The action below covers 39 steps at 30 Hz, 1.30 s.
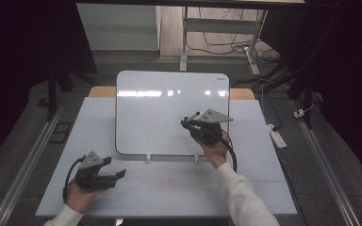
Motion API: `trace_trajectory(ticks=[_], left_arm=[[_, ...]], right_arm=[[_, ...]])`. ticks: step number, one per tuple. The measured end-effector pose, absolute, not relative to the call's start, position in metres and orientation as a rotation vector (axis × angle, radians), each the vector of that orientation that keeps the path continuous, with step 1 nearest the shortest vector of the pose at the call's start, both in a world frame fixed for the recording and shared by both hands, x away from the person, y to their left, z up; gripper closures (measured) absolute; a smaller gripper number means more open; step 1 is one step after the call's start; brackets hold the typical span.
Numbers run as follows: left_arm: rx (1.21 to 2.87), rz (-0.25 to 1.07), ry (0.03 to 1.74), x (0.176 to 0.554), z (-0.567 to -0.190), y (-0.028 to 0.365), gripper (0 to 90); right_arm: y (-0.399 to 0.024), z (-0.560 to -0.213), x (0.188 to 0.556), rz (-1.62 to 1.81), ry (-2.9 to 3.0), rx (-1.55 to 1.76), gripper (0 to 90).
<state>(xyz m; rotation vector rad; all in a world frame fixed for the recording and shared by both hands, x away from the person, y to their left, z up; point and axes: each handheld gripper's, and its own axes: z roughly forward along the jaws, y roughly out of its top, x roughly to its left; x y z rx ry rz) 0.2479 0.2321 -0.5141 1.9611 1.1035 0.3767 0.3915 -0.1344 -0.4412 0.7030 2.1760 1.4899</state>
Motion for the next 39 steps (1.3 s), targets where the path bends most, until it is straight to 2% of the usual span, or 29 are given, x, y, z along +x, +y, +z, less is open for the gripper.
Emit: trace_trajectory(ticks=[12,20,28,31,39], left_arm=[[1.930,0.408,1.112,0.251,-0.515,0.234,23.0],[1.897,0.446,1.059,0.248,-0.504,0.226,24.1],[1.897,0.496,0.949,0.245,-0.481,0.199,26.6],[1.922,0.550,0.891,0.244,-0.472,0.182,27.5],[1.944,0.566,0.743,0.251,-0.451,0.137,31.7]], right_arm=[[-0.145,-0.457,0.363,1.520,2.264,0.666,77.6],[-0.145,-0.462,0.343,1.537,2.335,0.618,77.6],[-0.132,-0.474,0.329,1.543,2.433,0.611,77.5],[-0.126,-0.479,0.326,1.547,2.464,0.616,77.6],[-0.114,-0.486,0.323,1.557,2.524,0.650,77.5]])
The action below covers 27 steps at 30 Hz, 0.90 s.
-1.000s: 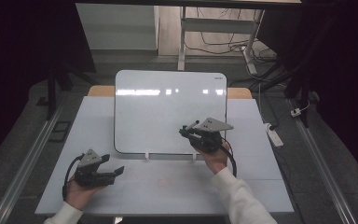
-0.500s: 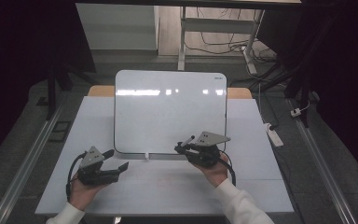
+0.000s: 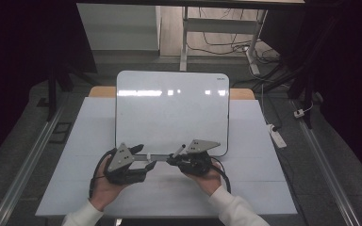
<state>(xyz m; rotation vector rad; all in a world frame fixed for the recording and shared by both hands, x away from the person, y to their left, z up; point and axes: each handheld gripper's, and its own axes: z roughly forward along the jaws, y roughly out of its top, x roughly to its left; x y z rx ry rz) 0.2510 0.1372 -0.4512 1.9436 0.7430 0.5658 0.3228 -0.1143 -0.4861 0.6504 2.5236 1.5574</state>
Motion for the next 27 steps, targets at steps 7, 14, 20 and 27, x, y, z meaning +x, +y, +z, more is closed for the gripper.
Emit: trace_trajectory(ticks=[7,14,20,27], left_arm=[[1.944,0.544,0.664,0.261,-0.445,0.107,38.7],[1.956,0.525,0.621,0.267,-0.447,0.091,60.2],[1.967,0.514,0.622,0.271,-0.449,0.087,71.1],[1.982,0.542,0.608,0.271,-0.450,0.088,81.5]], right_arm=[[-0.108,-0.490,0.320,1.561,2.548,0.703,77.5],[-0.104,-0.493,0.319,1.587,2.554,0.741,77.5],[-0.102,-0.494,0.318,1.595,2.564,0.742,77.5],[-0.101,-0.496,0.318,1.613,2.574,0.777,77.4]])
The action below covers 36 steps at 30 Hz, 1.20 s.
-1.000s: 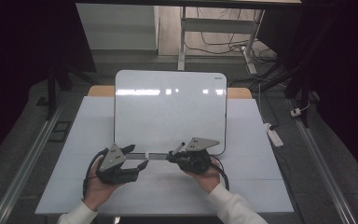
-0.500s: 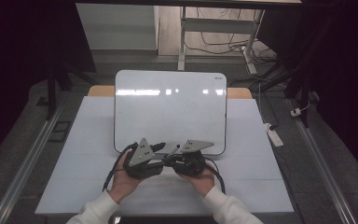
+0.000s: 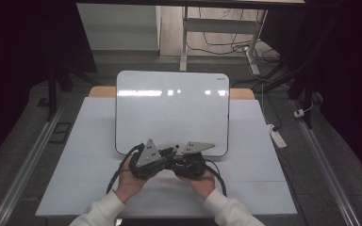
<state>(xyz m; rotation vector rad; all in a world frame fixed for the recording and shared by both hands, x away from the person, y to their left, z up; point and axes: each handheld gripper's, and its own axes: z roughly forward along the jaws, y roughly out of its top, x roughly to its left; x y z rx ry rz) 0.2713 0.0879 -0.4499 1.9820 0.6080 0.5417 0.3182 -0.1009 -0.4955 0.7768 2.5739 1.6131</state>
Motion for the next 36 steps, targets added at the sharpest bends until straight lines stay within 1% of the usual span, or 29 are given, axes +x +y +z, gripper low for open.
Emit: trace_trajectory(ticks=[4,5,7,8,13,19,24,29,36], left_arm=[[1.977,0.531,0.612,0.272,-0.449,0.092,81.7],[1.977,0.537,0.618,0.272,-0.449,0.094,81.7],[1.976,0.553,0.640,0.274,-0.448,0.100,81.7],[1.972,0.553,0.659,0.275,-0.447,0.105,81.8],[1.958,0.602,0.782,0.283,-0.446,0.138,81.7],[1.910,0.594,0.962,0.296,-0.450,0.177,81.7],[1.899,0.609,1.062,0.307,-0.455,0.193,81.7],[1.913,0.626,1.096,0.315,-0.457,0.199,81.7],[1.950,0.632,1.101,0.326,-0.456,0.195,81.7]], right_arm=[[-0.099,-0.496,0.318,1.629,2.573,0.766,76.6],[-0.098,-0.496,0.318,1.631,2.570,0.758,74.7],[-0.098,-0.496,0.317,1.640,2.558,0.757,65.0],[-0.098,-0.495,0.317,1.645,2.548,0.760,61.6],[-0.109,-0.489,0.316,1.650,2.501,0.759,55.3],[-0.132,-0.489,0.314,1.603,2.494,0.791,53.2],[-0.155,-0.490,0.309,1.552,2.470,0.811,52.8],[-0.182,-0.485,0.303,1.520,2.417,0.822,52.7],[-0.221,-0.482,0.297,1.495,2.340,0.873,52.3]])
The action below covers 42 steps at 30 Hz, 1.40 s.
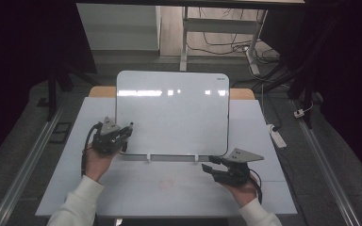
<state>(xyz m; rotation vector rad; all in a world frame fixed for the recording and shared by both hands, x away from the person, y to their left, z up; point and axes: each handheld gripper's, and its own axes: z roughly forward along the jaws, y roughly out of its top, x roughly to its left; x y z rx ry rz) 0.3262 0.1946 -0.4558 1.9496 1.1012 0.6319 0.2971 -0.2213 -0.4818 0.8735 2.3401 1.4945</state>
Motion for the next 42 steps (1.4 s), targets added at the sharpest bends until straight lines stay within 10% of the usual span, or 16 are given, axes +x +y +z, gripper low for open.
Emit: trace_trajectory(ticks=[42], left_arm=[[1.972,0.657,1.123,0.357,-0.468,0.191,68.8]], right_arm=[[-0.268,-0.490,0.293,1.434,2.254,0.992,51.4]])
